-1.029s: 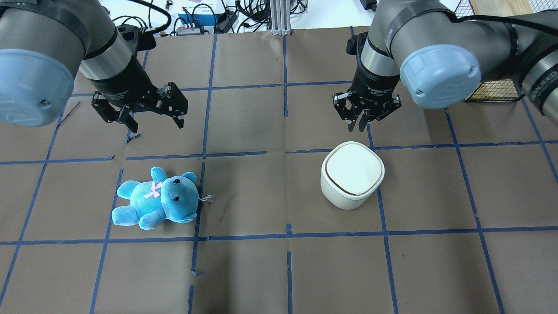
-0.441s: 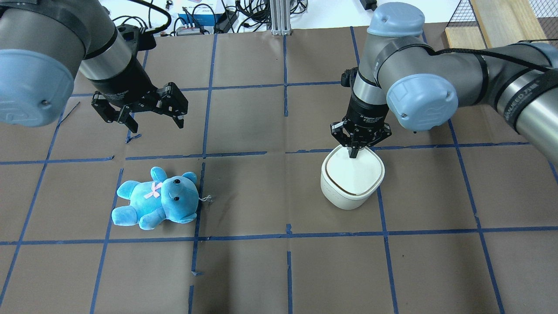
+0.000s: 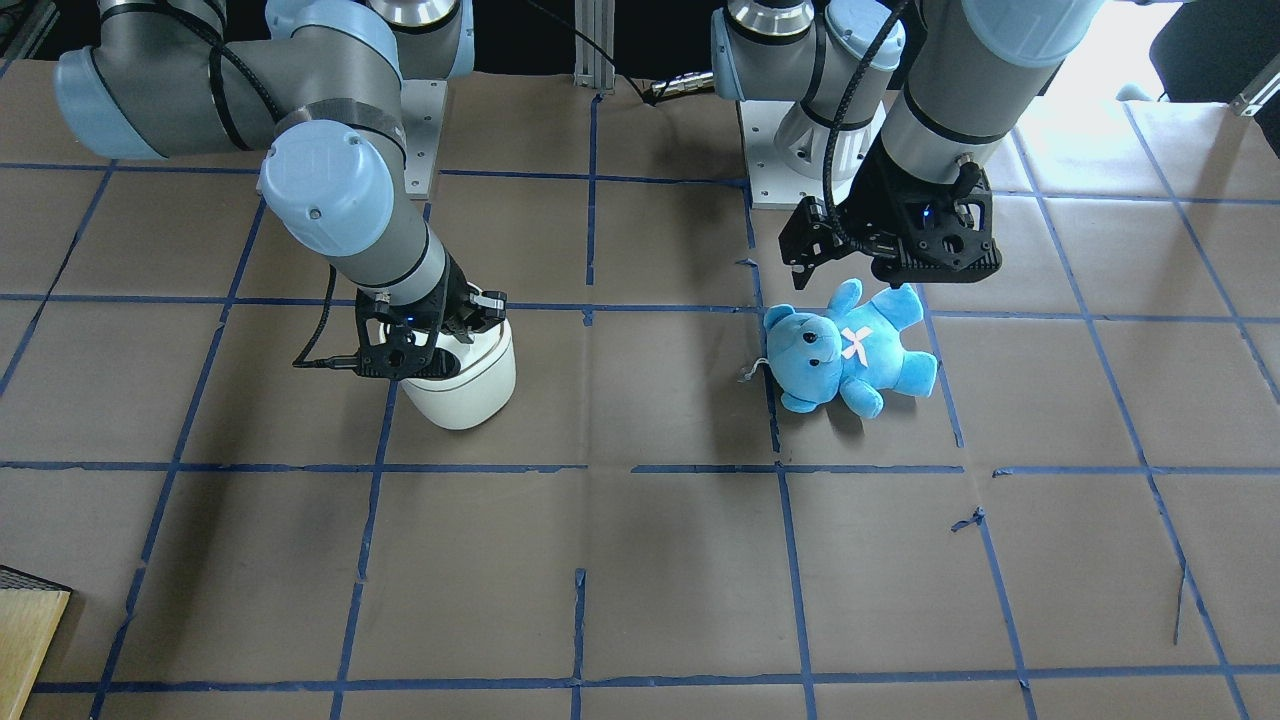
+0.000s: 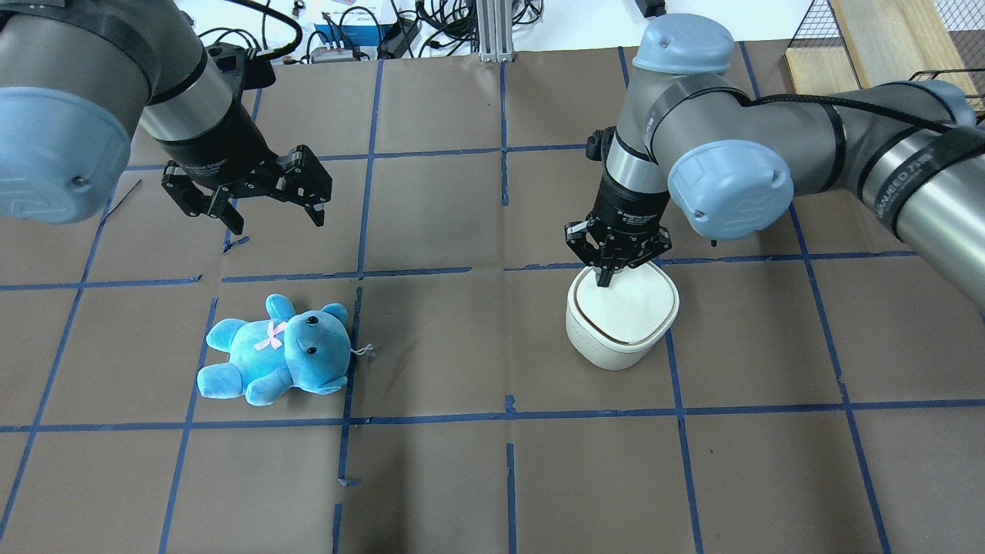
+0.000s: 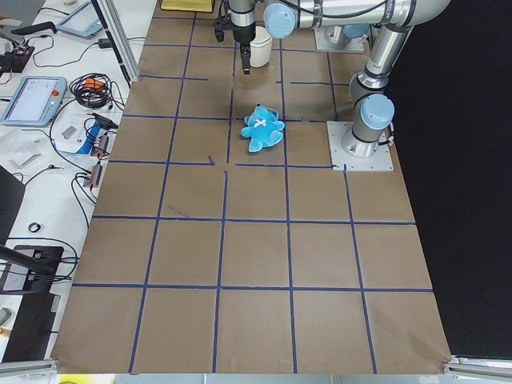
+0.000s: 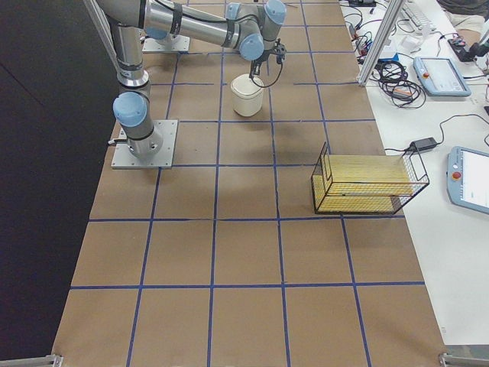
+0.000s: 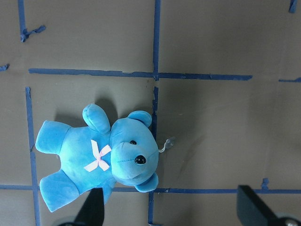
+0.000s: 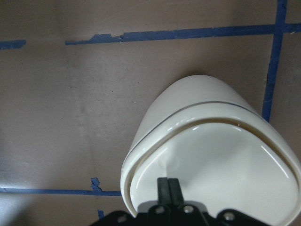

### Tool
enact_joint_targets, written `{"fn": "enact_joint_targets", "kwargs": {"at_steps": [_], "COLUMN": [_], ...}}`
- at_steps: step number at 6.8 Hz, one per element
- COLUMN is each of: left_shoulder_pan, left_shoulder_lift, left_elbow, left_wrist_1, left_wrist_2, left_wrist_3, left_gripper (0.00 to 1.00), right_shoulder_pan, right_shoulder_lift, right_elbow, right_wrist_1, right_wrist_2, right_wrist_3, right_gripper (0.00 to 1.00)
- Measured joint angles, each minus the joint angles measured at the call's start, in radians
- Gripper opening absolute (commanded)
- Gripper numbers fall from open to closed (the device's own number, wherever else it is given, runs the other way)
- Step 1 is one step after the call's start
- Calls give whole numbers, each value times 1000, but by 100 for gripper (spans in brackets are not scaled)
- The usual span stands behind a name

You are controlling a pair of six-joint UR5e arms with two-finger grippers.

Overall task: Open trash can with right arm
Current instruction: 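Lower the right gripper onto the lid's edge farthest from the robot, then lift the right gripper to flip the trash can lid upward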

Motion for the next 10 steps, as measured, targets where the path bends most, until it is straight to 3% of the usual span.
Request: {"fn": "enact_joint_targets", "kwargs": {"at_steps": [6, 7, 8, 9, 10], "left_shoulder_pan": [0, 0, 0, 0, 0], "left_shoulder_lift": [0, 0, 0, 0, 0], "left_elbow": [0, 0, 0, 0, 0], "left_wrist_1": [0, 0, 0, 0, 0], "left_wrist_2": [0, 0, 0, 0, 0], "left_wrist_3": [0, 0, 0, 0, 0], "left_gripper": [100, 100, 100, 100, 100], "right_shoulder_pan": [2, 2, 2, 1, 1], "right_shoulder_lift": [30, 30, 27, 20, 15], "right_elbow": [3, 2, -6, -33, -79], "right_wrist_1": [-46, -45, -42, -32, -7], "right_wrist_2": [3, 2, -2, -12, -22], "right_wrist_3": [0, 1, 2, 3, 4], "right_gripper": [9, 16, 34, 78, 100]}}
